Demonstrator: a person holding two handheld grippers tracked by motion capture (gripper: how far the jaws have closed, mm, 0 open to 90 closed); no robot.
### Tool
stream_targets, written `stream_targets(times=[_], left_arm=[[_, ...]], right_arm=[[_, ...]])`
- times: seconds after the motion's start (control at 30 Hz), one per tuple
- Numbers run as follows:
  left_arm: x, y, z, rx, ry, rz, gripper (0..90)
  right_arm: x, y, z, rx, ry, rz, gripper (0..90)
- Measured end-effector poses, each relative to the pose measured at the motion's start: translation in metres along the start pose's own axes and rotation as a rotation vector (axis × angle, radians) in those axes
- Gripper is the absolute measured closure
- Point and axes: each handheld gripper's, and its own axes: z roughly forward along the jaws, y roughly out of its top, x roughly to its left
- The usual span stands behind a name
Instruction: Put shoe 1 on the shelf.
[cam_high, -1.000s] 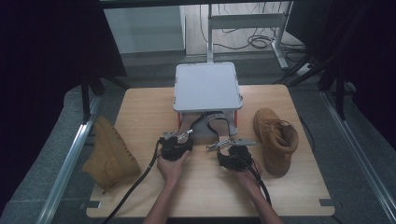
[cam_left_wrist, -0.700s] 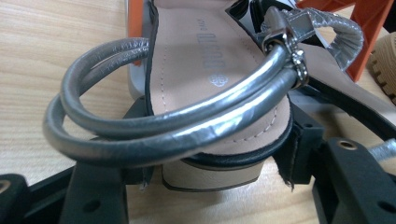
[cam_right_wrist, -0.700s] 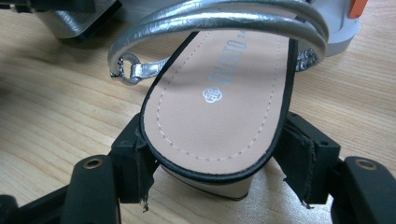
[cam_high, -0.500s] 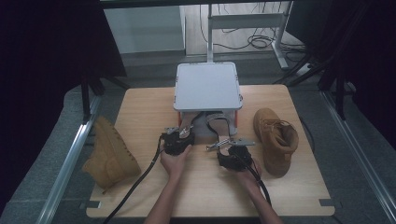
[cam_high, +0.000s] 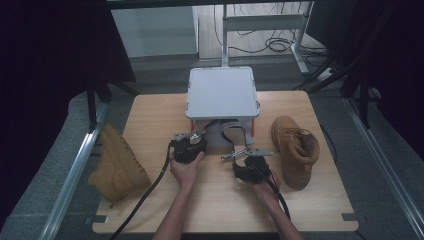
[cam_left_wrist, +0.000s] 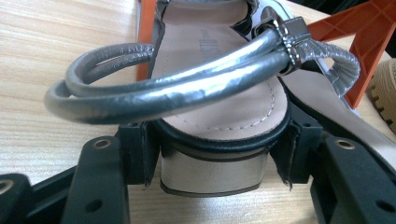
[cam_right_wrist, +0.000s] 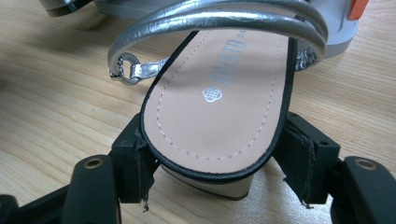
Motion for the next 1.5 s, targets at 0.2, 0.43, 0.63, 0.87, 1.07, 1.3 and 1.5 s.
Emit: stream_targets(times=[0.2, 0.43, 0.63, 0.87, 1.07, 1.3, 1.5], left_arm=[[0.0, 0.003, 0.002, -0.011, 0.007, 0.007, 41.4], [-0.005, 0.003, 0.008, -0.016, 0.026, 0.019, 41.4], [-0.009, -0.002, 0.013, -0.019, 0.036, 0.033, 41.3], [-0.012, -0.008, 0.017, -0.012, 0.046, 0.065, 40.8], [-0.01, -0.009, 0.016, 0.014, 0.045, 0.117, 37.0], [-0.011, -0.011, 0.004, 0.043, 0.012, 0.228, 30.6], [-0.01, -0.007, -0.002, 0.046, 0.018, 0.289, 42.2]], right_arm=[[0.001, 0.0, 0.0, 0.0, -0.005, -0.005, 34.9], [0.001, -0.001, 0.0, -0.001, -0.005, -0.005, 34.9], [0.001, -0.001, 0.0, -0.004, -0.008, -0.009, 35.0], [0.001, -0.001, 0.0, -0.007, -0.006, -0.007, 35.0], [0.001, -0.002, 0.0, -0.007, -0.006, -0.007, 35.0], [0.001, -0.002, 0.0, -0.008, -0.006, -0.009, 35.0], [0.001, -0.002, 0.0, -0.007, -0.007, -0.011, 35.0]])
